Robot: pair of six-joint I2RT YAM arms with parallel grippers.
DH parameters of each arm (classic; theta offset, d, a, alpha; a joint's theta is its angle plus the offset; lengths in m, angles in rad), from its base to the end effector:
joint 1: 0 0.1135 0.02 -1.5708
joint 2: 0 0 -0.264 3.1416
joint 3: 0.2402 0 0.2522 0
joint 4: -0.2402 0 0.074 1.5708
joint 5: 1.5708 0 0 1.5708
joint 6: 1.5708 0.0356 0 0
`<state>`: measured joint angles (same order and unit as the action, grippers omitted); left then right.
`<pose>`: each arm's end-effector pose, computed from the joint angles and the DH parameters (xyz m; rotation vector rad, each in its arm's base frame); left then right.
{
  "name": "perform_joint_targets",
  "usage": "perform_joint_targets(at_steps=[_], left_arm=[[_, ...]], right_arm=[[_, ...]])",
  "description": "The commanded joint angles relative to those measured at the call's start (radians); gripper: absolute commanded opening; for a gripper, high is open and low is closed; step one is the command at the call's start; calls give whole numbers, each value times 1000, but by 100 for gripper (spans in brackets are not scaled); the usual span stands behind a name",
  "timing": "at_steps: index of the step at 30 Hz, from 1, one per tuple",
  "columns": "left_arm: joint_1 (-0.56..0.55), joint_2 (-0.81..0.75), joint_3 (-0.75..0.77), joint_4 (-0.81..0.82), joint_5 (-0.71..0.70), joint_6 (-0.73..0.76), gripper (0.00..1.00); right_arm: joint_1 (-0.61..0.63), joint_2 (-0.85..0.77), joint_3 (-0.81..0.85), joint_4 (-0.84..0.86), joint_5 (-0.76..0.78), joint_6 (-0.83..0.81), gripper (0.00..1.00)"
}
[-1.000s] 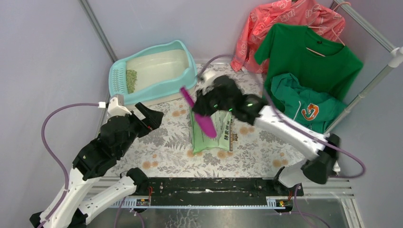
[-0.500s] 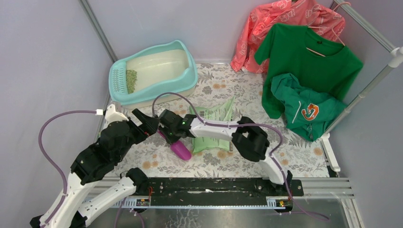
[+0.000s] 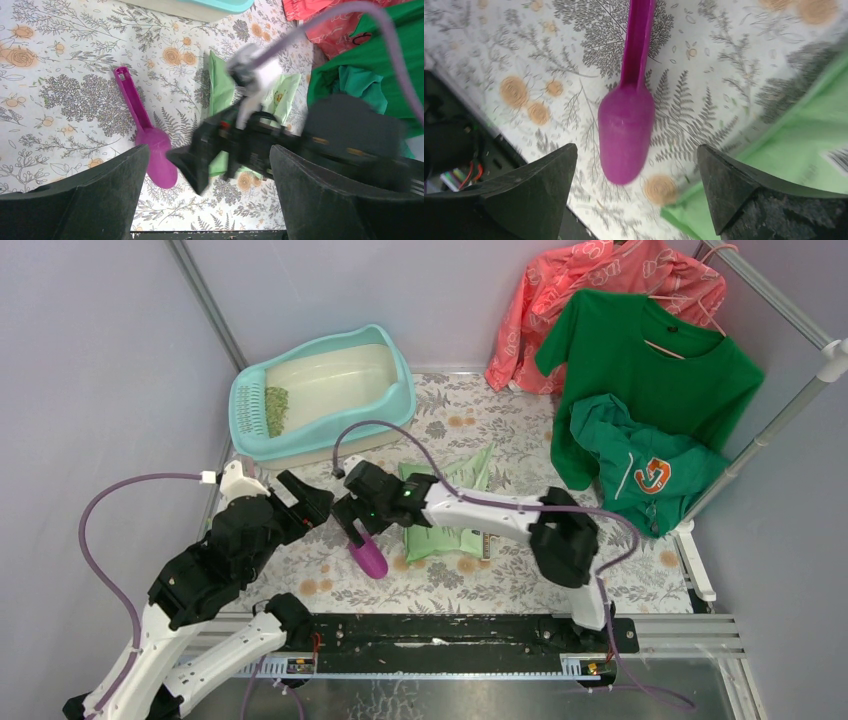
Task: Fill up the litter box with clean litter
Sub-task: Place the spatula at the center of the board, then adjust the cat litter bag at the center of the board.
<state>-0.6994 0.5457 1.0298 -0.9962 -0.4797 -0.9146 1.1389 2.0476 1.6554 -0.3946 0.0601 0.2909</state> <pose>0.0682 -0.0359 0.3659 -0.5090 1.9958 -0.5166 0.1978 0.4239 0.2323 -0.9778 2.2401 0.6068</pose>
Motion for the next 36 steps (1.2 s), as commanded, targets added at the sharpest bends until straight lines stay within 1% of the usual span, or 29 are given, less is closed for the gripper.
perform_joint_targets(at_steps=[1, 3, 4, 5, 7, 9, 12, 14, 18, 21, 23, 25, 27, 31, 35, 36], left_arm=[[0, -16, 8, 1, -17, 3, 99], [0, -30, -7, 8, -13, -3, 99], [0, -38, -15, 16, -9, -3, 99], [1, -45, -24, 24, -7, -7, 99], [0, -53, -38, 37, -6, -13, 99], [0, -49, -39, 37, -3, -14, 99], [0, -38, -39, 37, 8, -9, 99], [0, -37, -40, 37, 16, -8, 99], [0, -37, -45, 38, 25, -5, 99], [0, -35, -44, 40, 29, -2, 99], [0, -33, -39, 40, 27, 4, 99], [0, -30, -35, 39, 25, 9, 99], [0, -27, -33, 42, 25, 12, 99], [0, -11, -43, 68, 43, 16, 99], [0, 10, -53, 92, 72, 11, 99], [0, 13, -59, 100, 80, 9, 99]], right_arm=[[-4, -221, -48, -75, 50, -118, 98], [-8, -247, -47, -164, 93, -226, 98], [-7, -245, -44, -205, 135, -292, 96], [-7, -241, -62, -219, 209, -344, 93], [-7, -223, -109, -233, 345, -438, 89], [-9, -207, -173, -175, 400, -513, 90], [-17, -191, -263, -26, 407, -620, 98], [-38, -161, -266, 39, 386, -650, 99], [-108, -81, -186, 80, 348, -699, 100], [-176, -14, -115, 44, 335, -719, 100], [-224, 16, -85, 4, 334, -703, 99], [-271, 28, -80, -33, 322, -665, 95], [-305, 23, -106, -54, 345, -606, 91], [-363, -19, -213, -79, 360, -464, 85], [-437, -105, -346, -78, 363, -251, 79], [-455, -125, -372, -81, 362, -188, 77]])
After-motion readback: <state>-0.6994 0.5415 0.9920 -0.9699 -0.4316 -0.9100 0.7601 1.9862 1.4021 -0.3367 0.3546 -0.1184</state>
